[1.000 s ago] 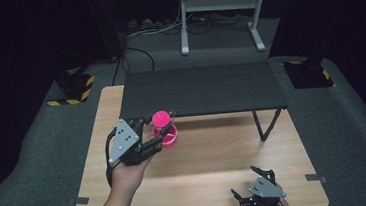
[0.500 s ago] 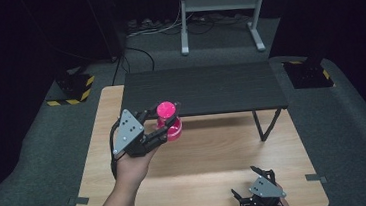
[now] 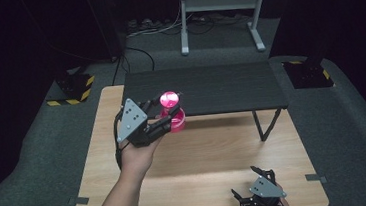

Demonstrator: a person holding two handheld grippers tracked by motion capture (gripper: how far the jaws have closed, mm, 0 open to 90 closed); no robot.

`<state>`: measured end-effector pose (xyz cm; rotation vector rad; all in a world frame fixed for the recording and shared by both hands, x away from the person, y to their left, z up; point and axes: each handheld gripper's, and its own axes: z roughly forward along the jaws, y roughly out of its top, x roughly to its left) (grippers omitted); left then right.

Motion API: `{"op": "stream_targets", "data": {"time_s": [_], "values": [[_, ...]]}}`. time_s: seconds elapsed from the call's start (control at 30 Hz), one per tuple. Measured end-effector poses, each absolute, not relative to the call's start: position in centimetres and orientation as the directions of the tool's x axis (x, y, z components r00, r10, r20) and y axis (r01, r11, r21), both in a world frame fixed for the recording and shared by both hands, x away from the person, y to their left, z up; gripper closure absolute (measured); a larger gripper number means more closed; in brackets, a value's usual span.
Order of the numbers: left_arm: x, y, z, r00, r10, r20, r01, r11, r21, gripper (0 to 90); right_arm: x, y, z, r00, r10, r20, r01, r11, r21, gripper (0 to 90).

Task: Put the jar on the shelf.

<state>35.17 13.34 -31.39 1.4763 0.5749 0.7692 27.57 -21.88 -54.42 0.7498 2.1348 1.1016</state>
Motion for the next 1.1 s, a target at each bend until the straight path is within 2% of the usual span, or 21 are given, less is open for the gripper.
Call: {"op": "stream_targets", "data": {"time_s": [1.1], "values": [[39.9, 11.7, -31.2, 0.609, 0.789, 0.087, -0.093, -0.038, 0.995, 48.3, 27.5, -21.9, -54.4, -0.657, 0.703, -0.272, 0.187, 0.501, 0.845, 0.4]]}}
